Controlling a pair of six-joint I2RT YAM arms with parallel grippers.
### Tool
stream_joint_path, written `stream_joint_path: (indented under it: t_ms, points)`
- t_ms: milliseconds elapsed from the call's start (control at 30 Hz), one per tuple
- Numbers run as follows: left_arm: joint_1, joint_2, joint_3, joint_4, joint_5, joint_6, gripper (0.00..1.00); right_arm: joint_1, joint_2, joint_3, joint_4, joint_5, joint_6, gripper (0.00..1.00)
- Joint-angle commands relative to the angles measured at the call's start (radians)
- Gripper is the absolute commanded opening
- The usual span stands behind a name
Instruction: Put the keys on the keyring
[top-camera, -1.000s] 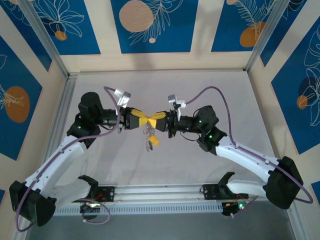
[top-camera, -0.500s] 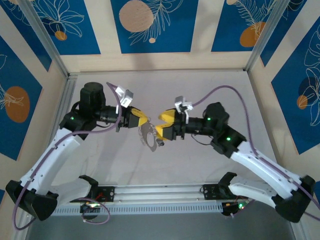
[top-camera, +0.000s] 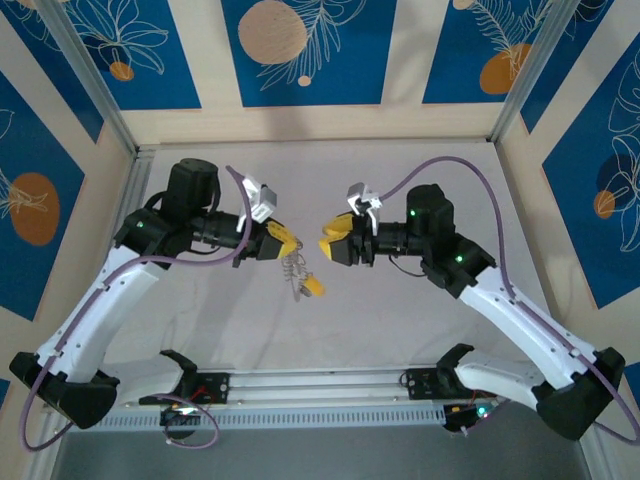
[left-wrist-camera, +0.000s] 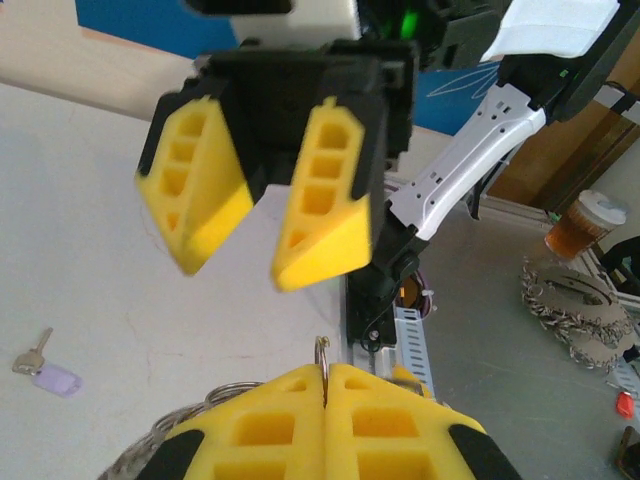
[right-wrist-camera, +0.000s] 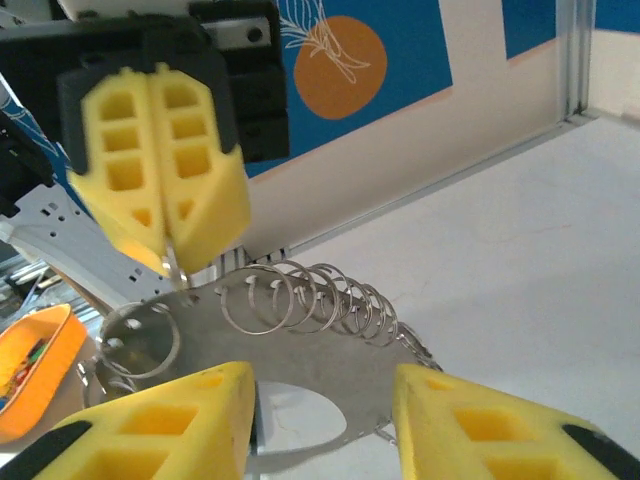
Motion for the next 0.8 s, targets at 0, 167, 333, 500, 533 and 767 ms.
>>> stream_joint_path:
  t_ms: [0,167,333,500,533,767]
  points:
    - [-0.008,-0.012,0.047,0.051,0.047,-0.001,0.0,-0.006,0.014,0.056,0.068,-0.092,0.027,0.39]
    - [-0.008,-0.006,0.086,0.063,0.077,0.0,0.0,-0.006,0.02,0.091,0.075,-0.115,0.032,0.34]
    - [-0.006,-0.009,0.132,0.061,0.107,0.007,0.0,-0.004,0.015,0.13,0.076,-0.131,0.039,0.32]
    - [-0.006,-0.016,0.146,0.103,0.141,-0.026,0.0,-0.004,0.005,0.15,0.074,-0.139,0.042,0.34]
    - [-0.006,-0.018,0.144,0.121,0.146,-0.035,0.0,-0.003,0.003,0.154,0.075,-0.144,0.042,0.35]
    - [-0.005,-0.021,0.146,0.179,0.198,-0.085,0.0,-0.005,-0.002,0.172,0.12,-0.169,0.072,0.37]
